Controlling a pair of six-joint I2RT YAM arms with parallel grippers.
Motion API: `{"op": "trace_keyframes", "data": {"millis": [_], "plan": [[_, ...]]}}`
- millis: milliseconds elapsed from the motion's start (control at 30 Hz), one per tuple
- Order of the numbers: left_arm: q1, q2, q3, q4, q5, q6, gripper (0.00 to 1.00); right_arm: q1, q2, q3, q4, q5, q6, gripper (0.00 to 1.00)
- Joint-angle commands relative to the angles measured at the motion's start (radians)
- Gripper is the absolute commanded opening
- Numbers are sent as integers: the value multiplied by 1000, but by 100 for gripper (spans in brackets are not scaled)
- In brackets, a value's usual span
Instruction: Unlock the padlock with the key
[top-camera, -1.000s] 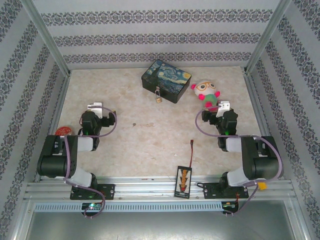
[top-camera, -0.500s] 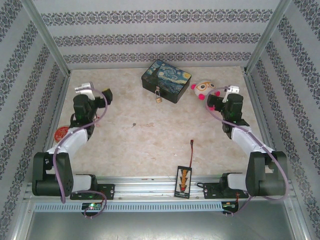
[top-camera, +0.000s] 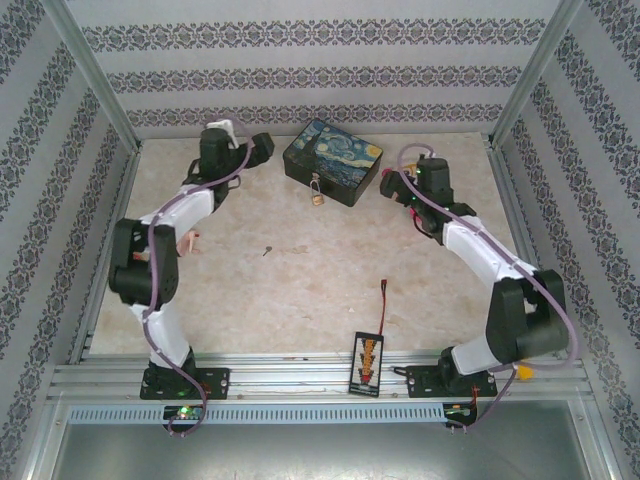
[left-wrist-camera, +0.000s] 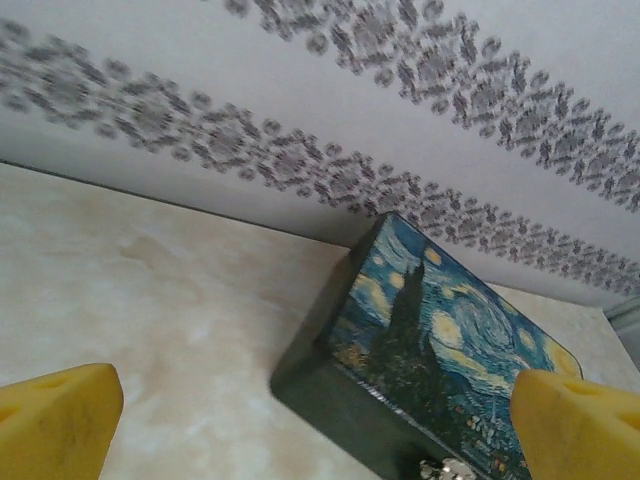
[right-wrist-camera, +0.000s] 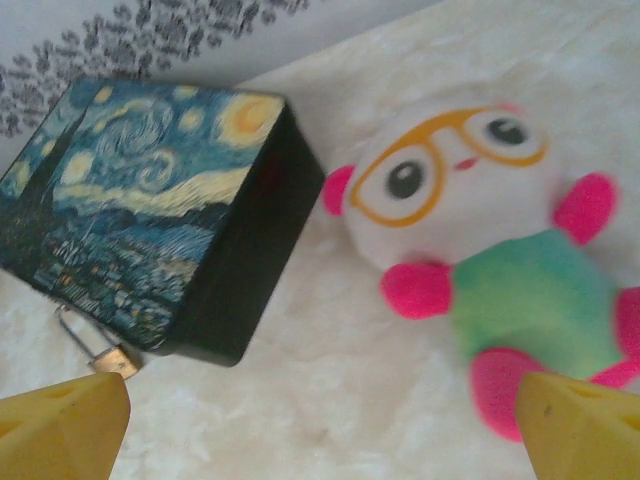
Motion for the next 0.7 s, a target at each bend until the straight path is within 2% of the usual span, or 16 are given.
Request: {"op": "trace_keyframes", "data": {"millis": [0,167,400,567,667], "plan": [[-36,104,141,-97,27,-12,99,47,77,87,-35,5,61,98],[-45,272,332,-157,61,-38,99,62,218,205,-28,-28,125,96],[-48,463,594,-316,86,8,100,64,389,343,-27,-73,159,90],[-60,585,763,-433,116,45,91,68,480,425,-30,-112,162,84],[-75,617,797,-456,125,72,87,70,525,462,-35,-125,163,82]]}}
